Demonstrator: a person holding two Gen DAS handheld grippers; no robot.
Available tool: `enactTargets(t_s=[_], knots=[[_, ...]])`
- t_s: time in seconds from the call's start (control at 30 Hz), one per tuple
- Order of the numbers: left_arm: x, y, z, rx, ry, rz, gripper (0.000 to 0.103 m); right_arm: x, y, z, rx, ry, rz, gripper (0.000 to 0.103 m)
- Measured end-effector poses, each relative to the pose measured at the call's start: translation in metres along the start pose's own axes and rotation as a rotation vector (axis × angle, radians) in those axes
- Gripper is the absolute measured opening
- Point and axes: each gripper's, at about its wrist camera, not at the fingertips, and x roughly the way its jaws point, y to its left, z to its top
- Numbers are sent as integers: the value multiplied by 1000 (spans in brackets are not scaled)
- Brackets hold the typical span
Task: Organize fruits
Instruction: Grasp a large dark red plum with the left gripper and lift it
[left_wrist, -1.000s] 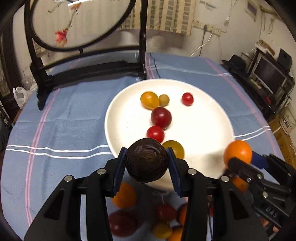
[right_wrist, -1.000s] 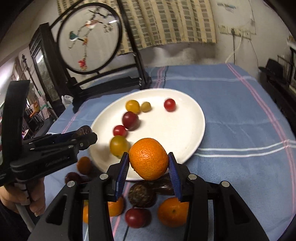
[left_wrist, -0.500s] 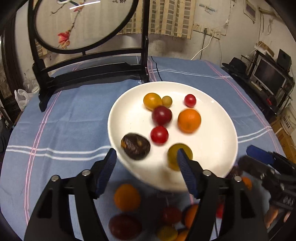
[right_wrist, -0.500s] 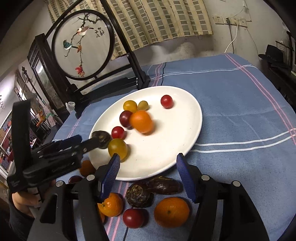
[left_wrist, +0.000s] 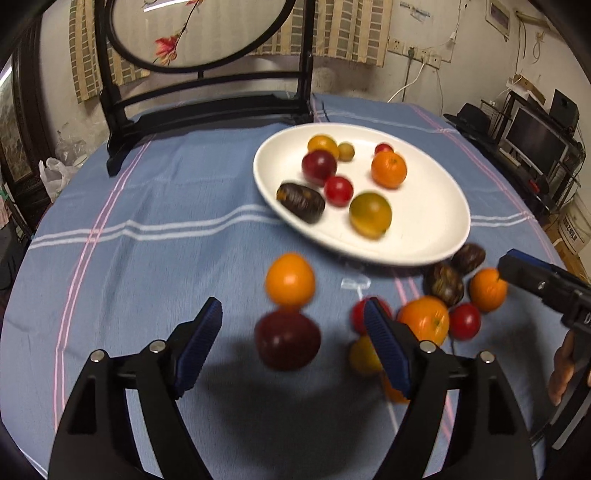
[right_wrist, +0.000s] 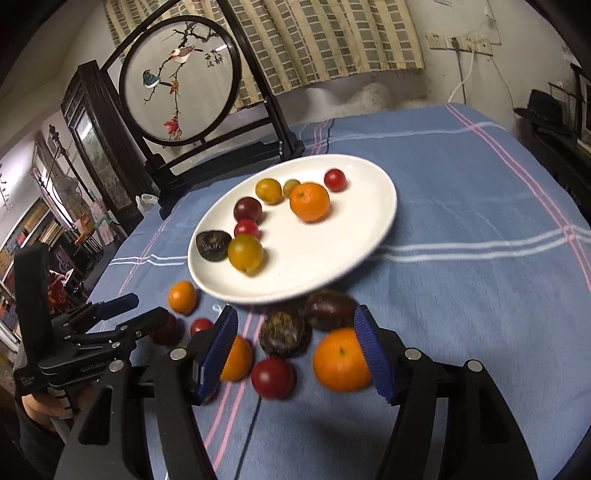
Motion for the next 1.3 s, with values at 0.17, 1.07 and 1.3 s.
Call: enactTargets(t_s=[0.17,1.07,1.3], knots=[[4,11,-12,-41,25,5,77,-6,-6,-13,18,0,2,69],[14,11,-23,-61,38,-33,39,-5,1,-28,-51,11,-84,80],[6,10,-23,-49,18,-55,39,-2,-5,-28,-41,16,-148,80]])
